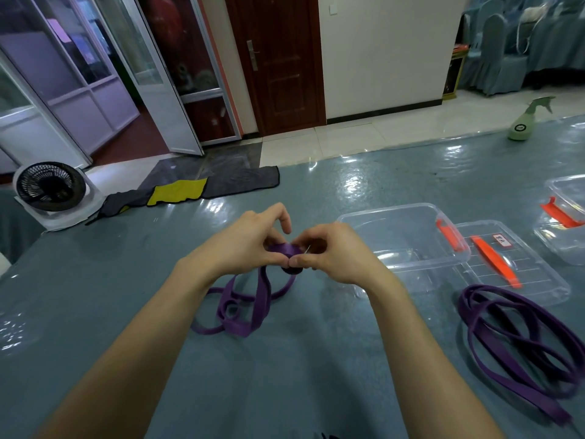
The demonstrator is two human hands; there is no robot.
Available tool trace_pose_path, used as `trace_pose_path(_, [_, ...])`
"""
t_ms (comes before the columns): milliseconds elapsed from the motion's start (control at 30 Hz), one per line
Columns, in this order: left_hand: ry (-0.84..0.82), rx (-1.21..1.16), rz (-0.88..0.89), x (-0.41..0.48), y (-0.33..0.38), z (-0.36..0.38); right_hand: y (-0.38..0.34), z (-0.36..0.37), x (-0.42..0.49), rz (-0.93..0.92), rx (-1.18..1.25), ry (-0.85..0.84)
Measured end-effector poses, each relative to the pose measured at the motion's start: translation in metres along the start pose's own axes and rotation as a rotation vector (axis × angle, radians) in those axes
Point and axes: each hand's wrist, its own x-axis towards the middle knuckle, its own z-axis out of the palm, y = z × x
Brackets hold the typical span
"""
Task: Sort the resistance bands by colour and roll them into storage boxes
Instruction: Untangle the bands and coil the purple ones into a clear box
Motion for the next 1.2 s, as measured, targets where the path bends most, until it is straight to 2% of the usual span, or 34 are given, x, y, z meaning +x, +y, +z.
trace_pose_path(200, [0.085,-0.311,-0.037,-0.009,-0.006,0.002,0.003,-0.002,-0.004,-0.014,0.142,-0.039])
trace_pose_path(333, [0.212,-0.550,-0.055,-0.013,-0.014,0.009,0.003,0.001,-0.006,-0.049,0.329,0.096])
trace_pose_path(433, [0.250,-0.622,-0.055,-0.018,-0.015,0.019,0.001,0.005,-0.005,-0.086,0.494,0.164])
trace_pose_path(600, [0.343,-0.850,-0.096,-0.032,-0.019,0.031,0.000,0.023,-0.004,-0.096,0.674,0.143])
trace_pose_path(667, [0.320,-0.802,-0.129,-0.041,-0.027,0.026,0.002,0.040,-0.006,-0.047,0.729,0.111])
trace_pose_path(733, [0.255,-0.656,-0.163,-0.052,-0.040,0.018,0.003,0.058,-0.007,-0.006,0.765,0.055])
trace_pose_path(833, [0.202,-0.475,-0.201,-0.068,-0.056,0.008,0.000,0.078,-0.006,0.027,0.713,-0.019])
trace_pose_path(900, [0.163,-0.340,-0.195,-0.076,-0.064,0.002,-0.005,0.086,-0.002,-0.002,0.491,-0.020])
trace_pose_path(1000, [0.073,-0.046,-0.123,-0.083,-0.069,-0.014,-0.022,0.097,0.009,-0.095,-0.013,-0.005])
trace_pose_path(1067, [0.043,0.060,-0.086,-0.087,-0.071,-0.032,-0.040,0.105,0.017,-0.125,-0.142,-0.019])
trace_pose_path(1133, [0.061,0.007,-0.082,-0.092,-0.078,-0.054,-0.058,0.109,0.028,-0.159,-0.105,0.012])
trace_pose_path(1200, [0.130,-0.215,-0.104,-0.100,-0.087,-0.075,-0.076,0.108,0.036,-0.178,0.082,0.055])
